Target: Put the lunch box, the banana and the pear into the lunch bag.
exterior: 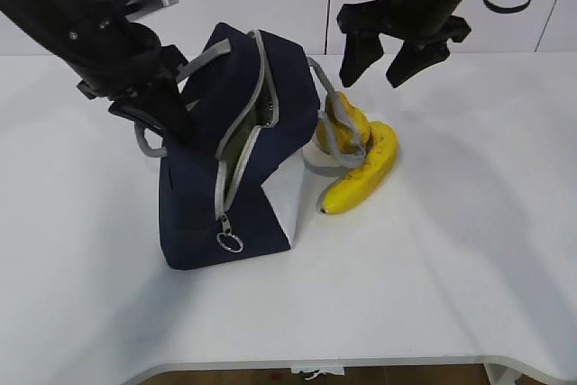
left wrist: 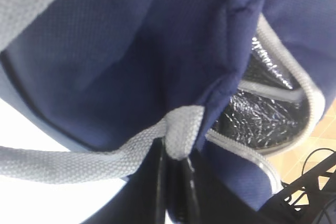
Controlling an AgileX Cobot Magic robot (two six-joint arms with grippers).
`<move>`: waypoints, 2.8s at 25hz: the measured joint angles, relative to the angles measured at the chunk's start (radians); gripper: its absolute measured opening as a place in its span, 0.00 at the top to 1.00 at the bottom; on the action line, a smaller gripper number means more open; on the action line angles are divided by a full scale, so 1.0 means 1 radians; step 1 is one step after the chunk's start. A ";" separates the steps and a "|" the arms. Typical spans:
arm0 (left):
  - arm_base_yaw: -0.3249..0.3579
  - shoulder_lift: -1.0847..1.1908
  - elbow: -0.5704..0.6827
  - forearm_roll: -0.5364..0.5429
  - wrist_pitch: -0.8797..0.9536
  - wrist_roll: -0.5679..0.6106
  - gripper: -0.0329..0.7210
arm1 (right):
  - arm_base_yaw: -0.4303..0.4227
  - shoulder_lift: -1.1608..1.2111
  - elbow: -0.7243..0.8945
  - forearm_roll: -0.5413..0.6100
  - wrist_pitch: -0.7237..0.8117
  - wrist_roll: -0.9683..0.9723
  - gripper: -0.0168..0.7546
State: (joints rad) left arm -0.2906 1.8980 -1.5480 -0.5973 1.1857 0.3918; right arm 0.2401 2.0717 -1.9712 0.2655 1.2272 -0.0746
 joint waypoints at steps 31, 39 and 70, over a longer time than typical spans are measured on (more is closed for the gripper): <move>0.000 0.000 0.000 0.068 0.012 0.000 0.95 | 0.000 0.135 0.038 -0.229 0.007 0.573 0.26; 0.000 0.000 0.000 0.069 0.009 0.000 0.95 | 0.000 0.154 0.038 -0.217 -0.005 0.627 0.26; 0.000 0.000 0.000 0.088 0.007 0.000 0.95 | 0.000 0.245 0.038 -0.158 -0.053 0.637 0.63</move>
State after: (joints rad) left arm -0.2906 1.8980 -1.5480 -0.5092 1.1925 0.3918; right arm 0.2401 2.3169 -1.9328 0.1080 1.1742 0.5624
